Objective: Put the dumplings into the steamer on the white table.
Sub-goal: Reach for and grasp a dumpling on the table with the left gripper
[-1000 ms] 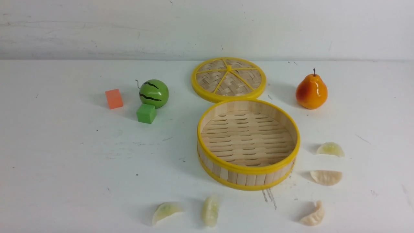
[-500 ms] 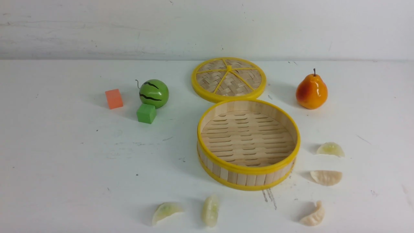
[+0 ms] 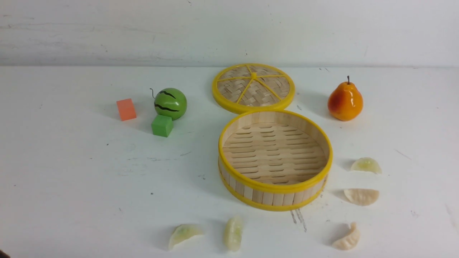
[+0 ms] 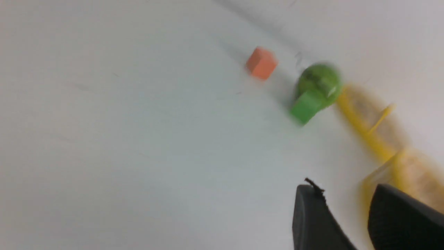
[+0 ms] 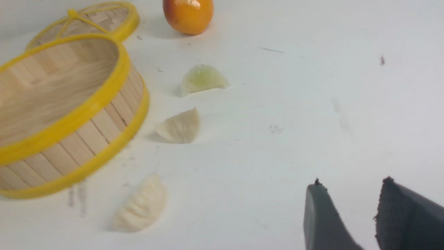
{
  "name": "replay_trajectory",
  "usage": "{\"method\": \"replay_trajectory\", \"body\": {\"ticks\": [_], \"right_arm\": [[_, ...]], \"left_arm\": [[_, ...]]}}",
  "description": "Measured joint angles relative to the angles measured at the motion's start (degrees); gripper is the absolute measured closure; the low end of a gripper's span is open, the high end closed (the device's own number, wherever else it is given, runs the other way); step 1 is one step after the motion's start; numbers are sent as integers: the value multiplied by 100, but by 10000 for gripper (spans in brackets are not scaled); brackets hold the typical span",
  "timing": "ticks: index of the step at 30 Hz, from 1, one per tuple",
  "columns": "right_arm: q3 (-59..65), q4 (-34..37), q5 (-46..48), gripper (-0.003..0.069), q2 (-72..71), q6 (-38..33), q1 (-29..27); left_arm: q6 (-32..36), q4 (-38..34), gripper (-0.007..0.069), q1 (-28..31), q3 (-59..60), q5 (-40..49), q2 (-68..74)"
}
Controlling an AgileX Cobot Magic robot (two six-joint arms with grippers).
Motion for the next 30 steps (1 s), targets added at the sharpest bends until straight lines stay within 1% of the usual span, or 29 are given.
{"method": "replay_trajectory", "body": {"ticks": [2,3,5,6,7,9,12,17,20,21,22,23,24,26,27,28,29,30], "right_arm": [[0,792,19,419,0,416,0],[6,1235,59,419,0,756,0],[18,2008,88,419,0,1220,0],[33,2430,95,419,0,1523,0],[38,2694,95,419,0,1719,0],[45,2944,75,419,0,1922,0],[45,2981,-99,419,0,2012,0],[45,2934,-413,419,0,2040,0],[45,2934,-498,419,0,1773,0],[-21,2939,-484,419,0,1381,0],[-112,2939,-478,419,0,1042,0],[-184,2939,-472,419,0,819,0],[-329,2939,-472,419,0,415,0],[-693,2939,-472,419,10,-299,0],[-893,2939,-472,426,79,-721,0],[-1108,2939,-472,440,225,-1032,0],[-1326,2939,-472,463,441,-1324,0],[-1598,2939,-472,501,779,-1673,0]], "left_arm": [[-872,-1228,387,0,0,-280,0],[-1397,-2012,387,0,0,-436,0],[-1857,-2956,387,0,0,-622,0],[-1994,-3313,387,0,0,-726,0],[-1995,-3590,387,0,0,-788,0],[-1835,-3773,387,0,0,-805,0],[-1349,-3940,387,0,0,-752,0],[-1141,-4321,387,0,0,-367,0],[-721,-4291,387,0,-135,16,0],[104,-4097,387,0,-423,382,0],[627,-3972,387,0,-629,557,0],[954,-3899,387,0,-806,668,0],[1478,-3806,387,0,-992,814,0],[2304,-3581,387,0,-1454,1180,19],[2658,-3437,387,0,-1722,1386,165],[2866,-3300,387,0,-1935,1541,364],[2995,-3130,387,0,-2134,1666,626],[3078,-2938,387,0,-2329,1767,919]]}}
